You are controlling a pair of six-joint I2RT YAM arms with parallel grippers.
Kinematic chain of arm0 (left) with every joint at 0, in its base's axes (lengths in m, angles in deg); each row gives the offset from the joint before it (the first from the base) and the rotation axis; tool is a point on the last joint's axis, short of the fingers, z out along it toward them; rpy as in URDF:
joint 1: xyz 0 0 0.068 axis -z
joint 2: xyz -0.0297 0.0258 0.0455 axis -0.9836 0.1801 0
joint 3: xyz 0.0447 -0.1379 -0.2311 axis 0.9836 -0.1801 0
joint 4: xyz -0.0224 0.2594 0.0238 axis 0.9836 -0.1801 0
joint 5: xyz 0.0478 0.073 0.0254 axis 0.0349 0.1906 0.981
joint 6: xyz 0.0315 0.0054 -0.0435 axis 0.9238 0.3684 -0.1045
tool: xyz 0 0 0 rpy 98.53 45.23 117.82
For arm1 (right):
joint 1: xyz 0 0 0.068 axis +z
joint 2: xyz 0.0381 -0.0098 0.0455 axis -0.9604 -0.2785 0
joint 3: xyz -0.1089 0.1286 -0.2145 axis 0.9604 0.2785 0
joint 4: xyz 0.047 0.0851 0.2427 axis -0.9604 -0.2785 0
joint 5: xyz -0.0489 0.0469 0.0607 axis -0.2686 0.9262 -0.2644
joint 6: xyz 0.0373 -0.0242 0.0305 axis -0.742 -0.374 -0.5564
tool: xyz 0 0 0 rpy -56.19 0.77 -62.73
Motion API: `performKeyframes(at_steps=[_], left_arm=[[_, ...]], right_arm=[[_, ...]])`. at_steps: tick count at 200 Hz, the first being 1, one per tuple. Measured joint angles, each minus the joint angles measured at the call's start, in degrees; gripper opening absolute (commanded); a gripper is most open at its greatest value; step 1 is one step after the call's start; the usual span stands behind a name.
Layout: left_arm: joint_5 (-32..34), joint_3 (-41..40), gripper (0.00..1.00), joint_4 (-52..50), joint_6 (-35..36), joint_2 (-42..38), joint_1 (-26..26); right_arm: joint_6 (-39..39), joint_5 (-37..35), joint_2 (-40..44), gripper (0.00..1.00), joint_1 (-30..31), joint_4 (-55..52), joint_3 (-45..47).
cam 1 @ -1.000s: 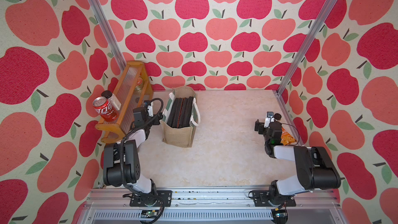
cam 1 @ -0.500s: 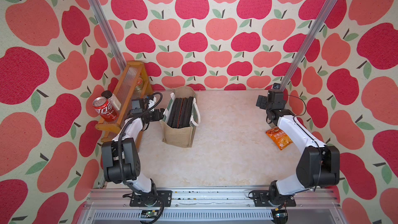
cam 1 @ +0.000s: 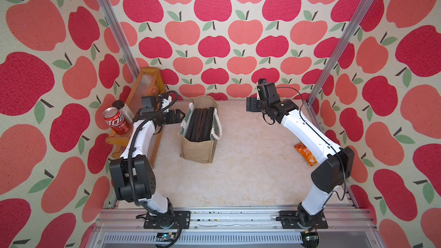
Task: Remove the ping pong set from the canvas bag
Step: Pick up the canvas bag from the center of the board.
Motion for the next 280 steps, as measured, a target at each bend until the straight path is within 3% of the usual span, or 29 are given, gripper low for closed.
performKeyframes(at_steps=[51,76,112,166,224,280], left_arm=[[-1.7,5.4,0.79,-4.7,0.0,0.0,2.3],[-1.6,7.5,0.70,-7.2,1.3,0.0,4.2],[0.6,8.3,0.67,-9.4,4.0,0.0,8.2],[6.3,7.0,0.52,-9.6,6.1,-0.3,9.2],[8.3,5.7,0.00,-9.6,7.3,-0.3,9.2],[7.8,5.7,0.00,-9.7,7.3,-0.3,9.3]], right_arm=[[-1.4,10.1,-10.0,0.82,5.7,-6.0,-18.7],[-2.7,14.9,-16.6,0.79,7.5,-9.5,-28.7],[-3.5,19.9,-24.8,0.79,10.3,-15.3,-40.6],[-3.7,23.5,-26.3,0.72,15.6,-18.5,-42.6],[-4.4,25.6,-26.7,0.67,17.5,-19.4,-43.0],[-5.0,24.9,-31.6,0.67,18.1,-23.9,-46.4]])
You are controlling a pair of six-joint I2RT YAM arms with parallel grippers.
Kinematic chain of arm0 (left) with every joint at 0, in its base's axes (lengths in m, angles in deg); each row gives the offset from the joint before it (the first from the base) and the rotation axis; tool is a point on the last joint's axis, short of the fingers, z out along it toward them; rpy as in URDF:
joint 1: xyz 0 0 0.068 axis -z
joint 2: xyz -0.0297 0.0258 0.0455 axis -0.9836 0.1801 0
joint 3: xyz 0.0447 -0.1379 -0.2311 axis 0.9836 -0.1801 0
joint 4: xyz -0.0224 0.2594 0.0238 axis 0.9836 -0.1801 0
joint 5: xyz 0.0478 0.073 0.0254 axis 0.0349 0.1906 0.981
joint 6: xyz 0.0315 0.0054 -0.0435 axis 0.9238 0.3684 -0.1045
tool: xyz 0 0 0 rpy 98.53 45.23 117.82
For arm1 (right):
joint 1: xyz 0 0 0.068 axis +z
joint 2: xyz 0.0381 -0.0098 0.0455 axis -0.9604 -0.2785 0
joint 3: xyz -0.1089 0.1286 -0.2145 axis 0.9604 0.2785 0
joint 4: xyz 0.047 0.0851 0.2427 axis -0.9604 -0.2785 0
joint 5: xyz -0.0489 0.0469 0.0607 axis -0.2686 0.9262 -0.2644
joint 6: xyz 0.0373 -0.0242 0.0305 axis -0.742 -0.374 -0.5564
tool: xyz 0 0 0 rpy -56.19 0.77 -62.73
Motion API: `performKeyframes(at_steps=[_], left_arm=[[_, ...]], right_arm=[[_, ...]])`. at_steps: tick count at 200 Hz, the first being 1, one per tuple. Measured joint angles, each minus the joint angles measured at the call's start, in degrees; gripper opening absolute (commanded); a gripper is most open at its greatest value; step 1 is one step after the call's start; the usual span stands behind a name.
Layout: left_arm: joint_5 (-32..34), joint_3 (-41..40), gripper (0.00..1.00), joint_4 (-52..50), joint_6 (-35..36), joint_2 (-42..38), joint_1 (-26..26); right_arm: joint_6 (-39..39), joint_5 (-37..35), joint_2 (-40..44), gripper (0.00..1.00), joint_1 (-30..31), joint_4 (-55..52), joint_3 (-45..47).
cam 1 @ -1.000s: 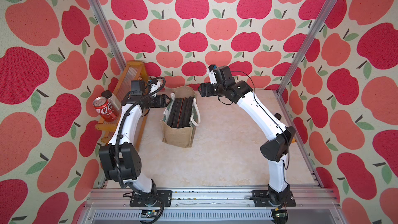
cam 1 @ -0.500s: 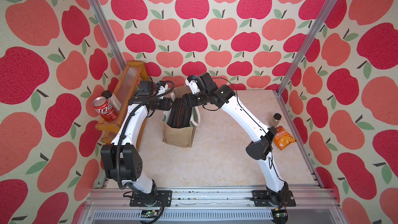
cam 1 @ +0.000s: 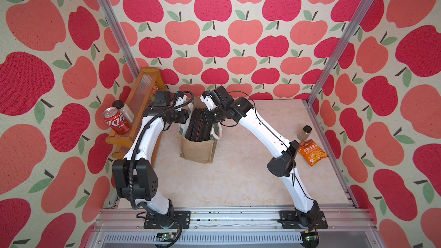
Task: Remove the ping pong set from the canvas bag
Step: Pick up the canvas bag from the center of the board, then pick up the ping pong set from the canvas bag.
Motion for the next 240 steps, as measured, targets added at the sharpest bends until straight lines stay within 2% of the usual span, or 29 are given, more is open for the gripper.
performKeyframes(at_steps=[33,72,102,134,157,240], left_arm=[[-0.2,-0.2,0.00,0.3,-0.4,-0.2,0.6],[0.1,-1.0,0.00,1.2,-0.3,-1.0,2.7],[1.7,-1.2,0.00,1.0,-0.1,-1.4,5.7],[2.3,-1.2,0.00,0.7,-0.2,-1.4,6.8],[2.7,-1.2,0.00,0.7,-0.2,-1.4,7.1],[3.5,0.6,0.00,-1.1,-0.3,-1.4,8.8]], right_arm=[[-0.4,-4.7,-3.6,0.67,-0.3,-5.7,-3.1],[-0.6,-9.4,-4.0,0.68,-1.0,-9.3,-3.3],[-1.2,-10.3,-4.0,0.67,-1.4,-9.9,-3.4],[-1.9,-10.0,-4.0,0.66,-1.8,-9.9,-3.4],[-2.2,-10.1,-4.3,0.64,-1.8,-9.9,-3.4],[-2.5,-11.3,-6.1,0.47,-2.4,-11.0,-3.3]])
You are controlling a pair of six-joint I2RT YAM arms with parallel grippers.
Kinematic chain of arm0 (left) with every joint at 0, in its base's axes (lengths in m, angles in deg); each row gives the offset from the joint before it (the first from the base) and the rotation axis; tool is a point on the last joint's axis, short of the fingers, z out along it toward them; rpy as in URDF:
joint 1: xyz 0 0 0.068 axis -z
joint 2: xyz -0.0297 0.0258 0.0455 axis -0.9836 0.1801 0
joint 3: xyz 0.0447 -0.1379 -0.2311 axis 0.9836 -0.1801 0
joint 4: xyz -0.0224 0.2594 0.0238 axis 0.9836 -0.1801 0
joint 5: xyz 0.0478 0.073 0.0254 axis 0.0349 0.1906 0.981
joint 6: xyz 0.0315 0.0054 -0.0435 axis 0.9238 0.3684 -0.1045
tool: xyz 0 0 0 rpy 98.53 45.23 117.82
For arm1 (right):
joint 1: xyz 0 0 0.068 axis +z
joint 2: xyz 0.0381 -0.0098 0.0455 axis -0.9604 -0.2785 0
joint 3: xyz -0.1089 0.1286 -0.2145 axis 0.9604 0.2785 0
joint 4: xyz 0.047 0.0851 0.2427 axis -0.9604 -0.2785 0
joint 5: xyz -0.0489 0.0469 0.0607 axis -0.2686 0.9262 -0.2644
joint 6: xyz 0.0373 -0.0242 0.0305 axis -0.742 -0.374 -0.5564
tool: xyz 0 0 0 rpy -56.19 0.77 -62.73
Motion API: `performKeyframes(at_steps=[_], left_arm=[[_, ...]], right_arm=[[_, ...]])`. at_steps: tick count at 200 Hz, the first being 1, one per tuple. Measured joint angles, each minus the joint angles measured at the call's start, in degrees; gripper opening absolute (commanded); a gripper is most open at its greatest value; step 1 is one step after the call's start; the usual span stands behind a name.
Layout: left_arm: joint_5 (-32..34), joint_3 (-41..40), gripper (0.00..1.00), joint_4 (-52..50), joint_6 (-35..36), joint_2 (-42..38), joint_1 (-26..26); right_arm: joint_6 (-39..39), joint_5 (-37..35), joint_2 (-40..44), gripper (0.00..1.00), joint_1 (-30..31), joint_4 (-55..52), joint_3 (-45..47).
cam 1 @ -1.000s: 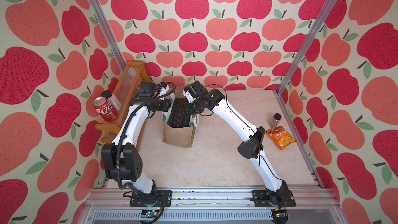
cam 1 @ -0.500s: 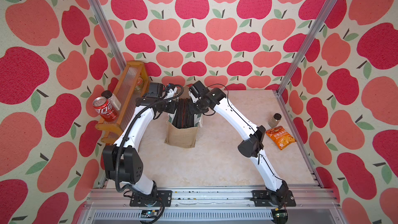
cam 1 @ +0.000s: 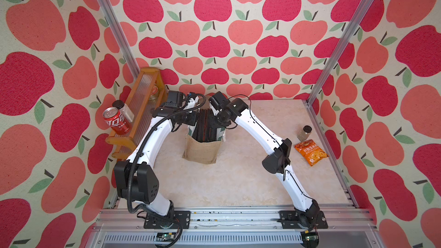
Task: Remove the ping pong set from the canvas bag
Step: Pick up the ping pong set from the canvas bag.
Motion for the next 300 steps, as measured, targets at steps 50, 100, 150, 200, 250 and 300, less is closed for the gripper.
performKeyframes(at_steps=[50,100,150,200,250,300], left_arm=[[-0.1,0.5,0.00,-0.3,0.0,0.0,0.7],[-0.5,0.7,0.00,0.0,0.0,0.0,0.9],[-0.9,0.7,0.00,0.0,0.0,0.0,1.2],[-0.9,0.7,0.00,0.0,0.0,0.0,1.2],[-1.0,0.7,0.00,-0.4,0.0,0.0,1.7],[-0.6,0.3,0.00,-0.7,0.0,0.0,2.3]], right_arm=[[-0.2,-1.5,0.2,0.42,-1.3,-0.1,2.4],[-0.5,-2.2,0.4,0.35,-2.0,0.0,3.7],[-0.9,-1.1,-0.2,0.38,-2.5,1.6,5.2],[-2.0,1.8,-2.8,0.40,-3.2,4.2,4.9],[-5.0,1.4,-4.1,0.00,-3.7,4.5,3.3],[-4.3,0.6,-4.0,0.00,-3.4,5.3,3.3]])
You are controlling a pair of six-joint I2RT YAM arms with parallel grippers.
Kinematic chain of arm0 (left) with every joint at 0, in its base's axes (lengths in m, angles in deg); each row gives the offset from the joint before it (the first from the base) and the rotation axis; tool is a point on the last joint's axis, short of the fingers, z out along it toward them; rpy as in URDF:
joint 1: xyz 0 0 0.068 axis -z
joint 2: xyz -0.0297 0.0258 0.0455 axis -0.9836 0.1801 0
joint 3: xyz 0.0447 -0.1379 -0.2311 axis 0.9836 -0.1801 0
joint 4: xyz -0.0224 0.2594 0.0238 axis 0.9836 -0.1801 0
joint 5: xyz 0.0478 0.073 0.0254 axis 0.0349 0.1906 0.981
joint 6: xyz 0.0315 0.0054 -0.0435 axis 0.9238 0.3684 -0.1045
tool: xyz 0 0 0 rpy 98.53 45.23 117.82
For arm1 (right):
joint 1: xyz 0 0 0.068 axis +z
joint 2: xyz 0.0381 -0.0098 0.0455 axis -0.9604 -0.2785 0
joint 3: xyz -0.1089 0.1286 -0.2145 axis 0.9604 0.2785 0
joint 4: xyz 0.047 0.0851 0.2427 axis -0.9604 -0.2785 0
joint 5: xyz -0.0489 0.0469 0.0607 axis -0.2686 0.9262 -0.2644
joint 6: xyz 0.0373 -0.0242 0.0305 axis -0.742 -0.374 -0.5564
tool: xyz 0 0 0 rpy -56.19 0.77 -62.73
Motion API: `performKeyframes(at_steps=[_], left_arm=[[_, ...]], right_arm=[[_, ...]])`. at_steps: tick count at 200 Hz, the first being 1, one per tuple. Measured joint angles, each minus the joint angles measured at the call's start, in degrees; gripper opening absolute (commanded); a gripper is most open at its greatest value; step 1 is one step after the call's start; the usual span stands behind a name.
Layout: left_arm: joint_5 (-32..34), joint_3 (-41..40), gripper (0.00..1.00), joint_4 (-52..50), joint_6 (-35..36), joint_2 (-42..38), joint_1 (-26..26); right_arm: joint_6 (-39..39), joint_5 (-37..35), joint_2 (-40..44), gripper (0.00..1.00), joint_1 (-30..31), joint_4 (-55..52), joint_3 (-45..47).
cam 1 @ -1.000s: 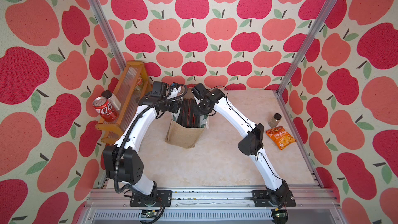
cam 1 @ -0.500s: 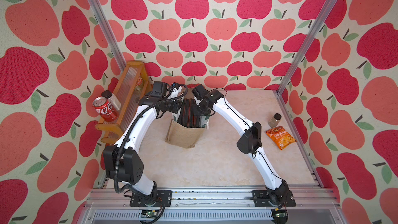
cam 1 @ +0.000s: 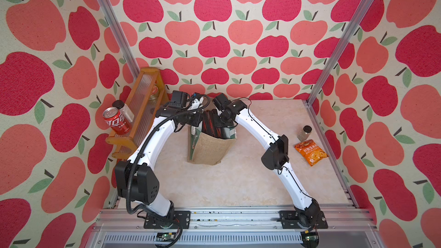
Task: Remove the ping pong set from the canvas bag
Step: Pick up the ping pong set from the canvas bag.
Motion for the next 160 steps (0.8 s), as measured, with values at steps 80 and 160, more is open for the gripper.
performKeyframes(at_steps=[80,160], left_arm=[[1.5,-1.2,0.00,0.3,-1.5,0.0,-0.2],[1.9,-2.2,0.00,1.0,-1.7,-0.1,-0.8]], right_arm=[[4.0,-8.2,1.4,0.00,2.8,-0.4,-1.5],[8.3,-11.6,5.1,0.00,4.1,1.0,-1.5]])
